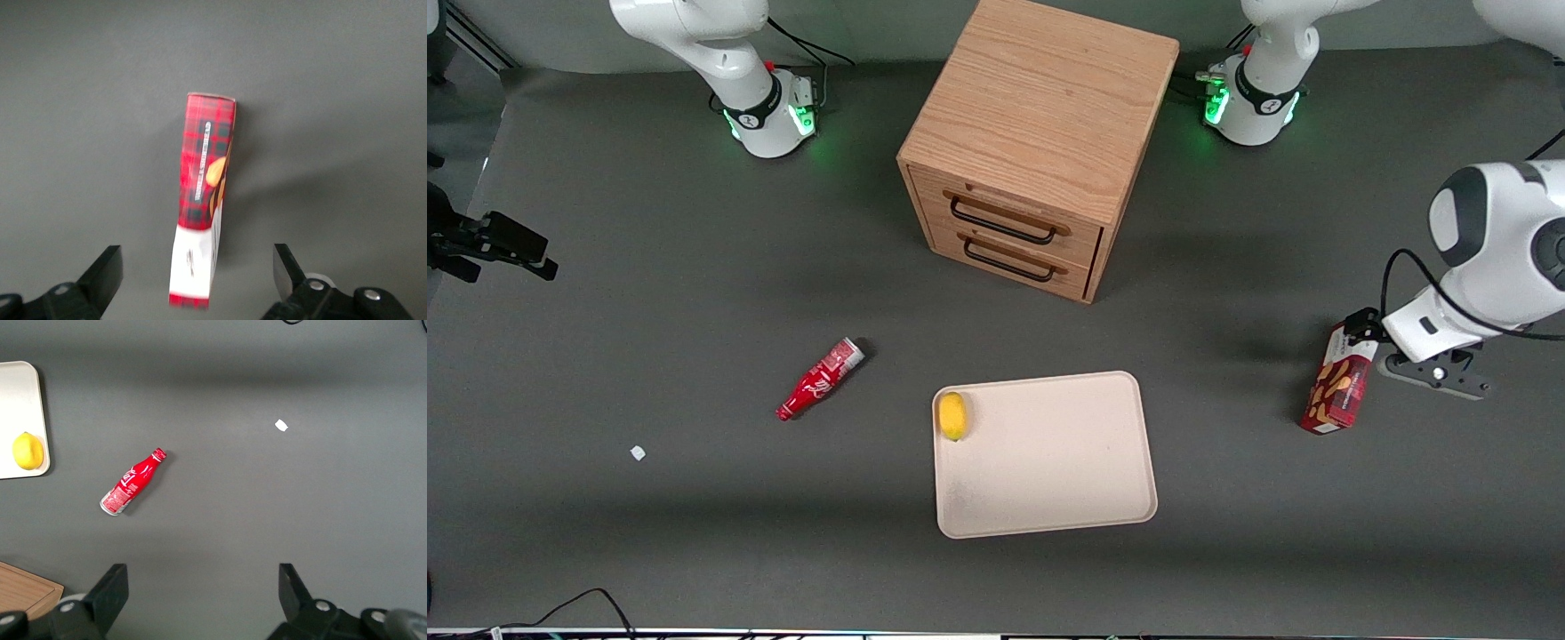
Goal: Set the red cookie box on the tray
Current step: 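Move the left gripper down over the red plaid cookie box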
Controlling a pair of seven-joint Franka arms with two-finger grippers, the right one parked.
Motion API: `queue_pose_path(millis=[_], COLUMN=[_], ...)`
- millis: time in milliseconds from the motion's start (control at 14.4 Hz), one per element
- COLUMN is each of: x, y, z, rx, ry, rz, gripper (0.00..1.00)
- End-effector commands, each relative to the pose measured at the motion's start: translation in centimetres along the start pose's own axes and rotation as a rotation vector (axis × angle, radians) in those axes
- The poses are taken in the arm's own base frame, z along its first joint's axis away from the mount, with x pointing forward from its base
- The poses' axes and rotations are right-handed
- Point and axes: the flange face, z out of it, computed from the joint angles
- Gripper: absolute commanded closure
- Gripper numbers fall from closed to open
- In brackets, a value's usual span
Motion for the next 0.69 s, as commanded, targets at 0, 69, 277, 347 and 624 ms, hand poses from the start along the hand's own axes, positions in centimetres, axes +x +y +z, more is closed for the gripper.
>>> queue_pose_path(millis=[0, 69, 277, 347, 624], x=[-0.5, -0.5, -0.5, -0.5, -0.6], y=[0.0, 0.2, -1.0, -1.0, -0.4], z=[3.0, 4.3, 7.9, 8.6, 10.8], rx=[0.011, 0.009, 0.006, 0.003, -0.020], ry=[0.032, 0.045, 0.064, 0.064, 0.053], rz=[0.033, 0.045, 0.090, 0.091, 0.078], gripper=[0.00, 0.00, 0.00, 0.00, 0.00])
